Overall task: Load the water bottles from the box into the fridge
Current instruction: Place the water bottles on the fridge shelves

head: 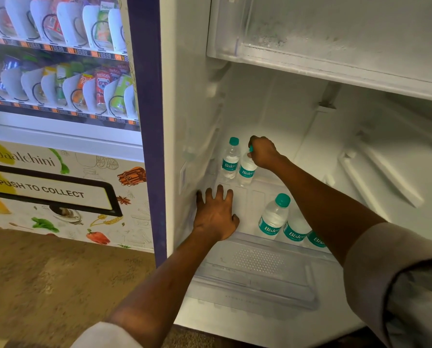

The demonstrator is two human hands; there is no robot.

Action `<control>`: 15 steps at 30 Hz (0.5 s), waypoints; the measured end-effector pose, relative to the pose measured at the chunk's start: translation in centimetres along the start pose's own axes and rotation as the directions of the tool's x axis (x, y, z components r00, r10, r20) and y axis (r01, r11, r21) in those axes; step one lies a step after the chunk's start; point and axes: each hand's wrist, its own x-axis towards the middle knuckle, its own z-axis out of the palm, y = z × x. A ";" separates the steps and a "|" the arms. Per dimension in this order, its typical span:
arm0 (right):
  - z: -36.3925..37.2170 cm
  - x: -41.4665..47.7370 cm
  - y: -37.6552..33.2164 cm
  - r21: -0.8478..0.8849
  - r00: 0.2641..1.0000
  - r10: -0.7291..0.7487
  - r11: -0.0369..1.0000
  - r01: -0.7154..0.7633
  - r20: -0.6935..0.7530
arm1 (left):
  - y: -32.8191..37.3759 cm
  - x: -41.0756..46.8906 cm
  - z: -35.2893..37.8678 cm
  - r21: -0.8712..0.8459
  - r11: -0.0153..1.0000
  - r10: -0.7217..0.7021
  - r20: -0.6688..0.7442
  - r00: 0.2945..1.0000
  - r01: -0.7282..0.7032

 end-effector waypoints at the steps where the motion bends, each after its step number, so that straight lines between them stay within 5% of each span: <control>1: -0.2 -0.3 -0.1 0.002 1.000 0.002 1.000 -0.002 0.005 | 0.0 0.0 0.0 0.000 1.000 -0.002 0.003 1.000 0.002; 15: -3.6 -7.6 -2.5 0.078 1.000 0.012 0.997 -0.011 -0.009 | -0.2 -0.2 -0.1 -0.092 0.996 -0.015 -0.024 1.000 0.012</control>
